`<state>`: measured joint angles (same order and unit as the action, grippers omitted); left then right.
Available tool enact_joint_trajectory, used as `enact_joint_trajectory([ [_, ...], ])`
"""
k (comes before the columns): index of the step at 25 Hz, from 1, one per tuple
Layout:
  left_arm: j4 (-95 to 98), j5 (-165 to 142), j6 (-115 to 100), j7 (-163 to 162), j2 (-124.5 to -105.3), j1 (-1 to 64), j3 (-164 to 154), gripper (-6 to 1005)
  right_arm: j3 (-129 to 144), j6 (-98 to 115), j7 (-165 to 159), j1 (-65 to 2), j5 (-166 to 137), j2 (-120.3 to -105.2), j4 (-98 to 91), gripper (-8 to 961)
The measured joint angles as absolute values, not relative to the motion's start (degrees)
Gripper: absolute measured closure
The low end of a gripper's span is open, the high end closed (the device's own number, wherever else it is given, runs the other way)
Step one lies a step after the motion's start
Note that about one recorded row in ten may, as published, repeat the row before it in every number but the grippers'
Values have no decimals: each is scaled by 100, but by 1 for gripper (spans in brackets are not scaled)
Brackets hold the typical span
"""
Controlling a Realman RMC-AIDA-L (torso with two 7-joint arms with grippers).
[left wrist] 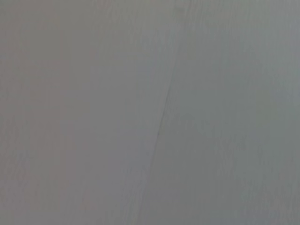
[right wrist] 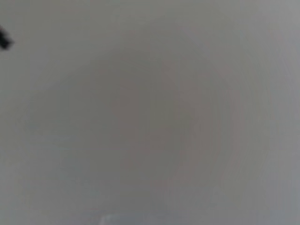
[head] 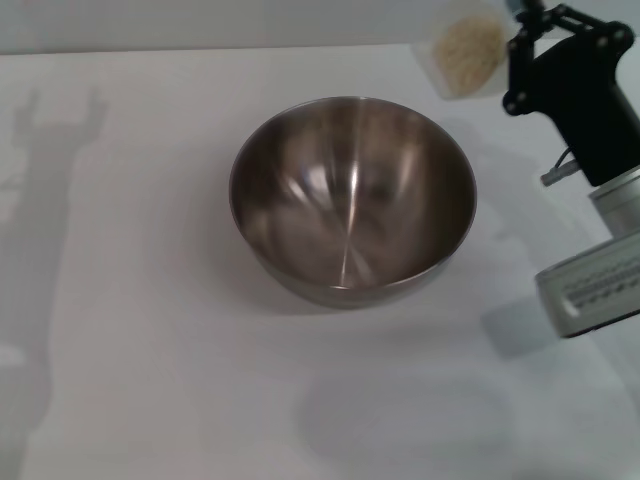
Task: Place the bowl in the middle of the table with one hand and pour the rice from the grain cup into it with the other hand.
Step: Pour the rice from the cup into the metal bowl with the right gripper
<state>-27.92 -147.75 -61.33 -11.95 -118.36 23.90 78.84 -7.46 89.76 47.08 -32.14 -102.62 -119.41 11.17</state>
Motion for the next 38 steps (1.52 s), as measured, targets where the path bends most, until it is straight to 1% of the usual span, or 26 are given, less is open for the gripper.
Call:
enact_joint_trajectory([
  [10, -2784, -14763, -6117, -1218, -11848, 2446, 7866, 155, -739, 8707, 7009, -3323, -10971, -11949, 1134, 940],
  [20, -2753, -14766, -6116, -1353, -11846, 2468, 7884, 155, -738, 8651, 8286, -3407, -11386, -11936, 922, 939],
  [38, -2780, -14796, -6117, -1438, -11842, 2427, 7839, 155, -597, 8619, 8597, -3690, -12002, -11926, 363, 940],
])
